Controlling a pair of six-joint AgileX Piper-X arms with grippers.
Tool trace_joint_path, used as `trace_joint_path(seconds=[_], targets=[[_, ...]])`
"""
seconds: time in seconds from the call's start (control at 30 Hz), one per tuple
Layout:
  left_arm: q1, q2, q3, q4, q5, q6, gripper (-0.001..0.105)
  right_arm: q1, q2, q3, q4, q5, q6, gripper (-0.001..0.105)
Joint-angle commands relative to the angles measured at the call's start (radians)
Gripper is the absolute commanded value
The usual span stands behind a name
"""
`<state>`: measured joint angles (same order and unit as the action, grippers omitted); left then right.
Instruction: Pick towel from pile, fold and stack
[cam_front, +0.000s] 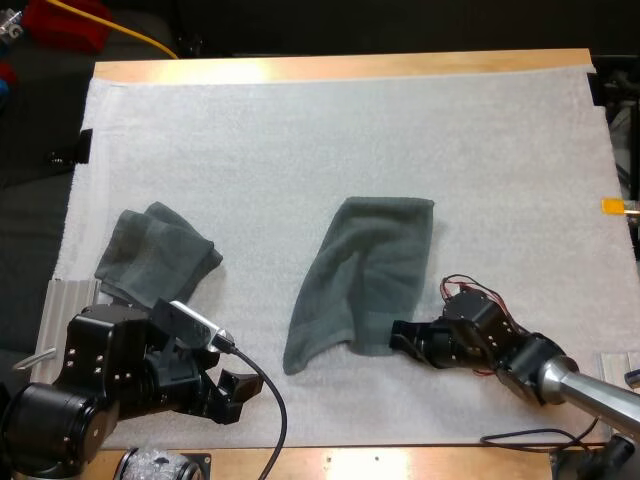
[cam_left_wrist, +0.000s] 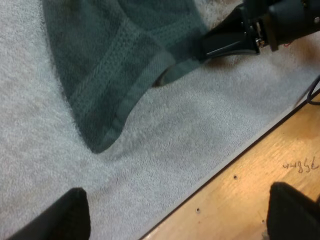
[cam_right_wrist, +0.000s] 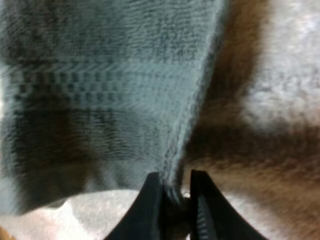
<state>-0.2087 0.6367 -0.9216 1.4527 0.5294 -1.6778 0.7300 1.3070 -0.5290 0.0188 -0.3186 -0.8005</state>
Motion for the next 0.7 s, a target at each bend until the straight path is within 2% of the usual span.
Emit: trace_joint_path(seconds=[0.0,0.43,0.67], targets=[[-0.004,-0.001,-0.007,0.002,0.006,0.016,0.07,-0.002,-0.039,0.006,0.036,0.016,-0.045,0.001],[-0.004,-0.001,-0.007,-0.03,0.006,0.022,0.07,-0.002,-0.218,0.006,0.471,0.193,-0.224,0.001],[-0.004,0.027,-0.003,-0.045,0.038,0.022,0.07,-0.002,-0.228,0.006,0.618,0.284,-0.245,0.001]])
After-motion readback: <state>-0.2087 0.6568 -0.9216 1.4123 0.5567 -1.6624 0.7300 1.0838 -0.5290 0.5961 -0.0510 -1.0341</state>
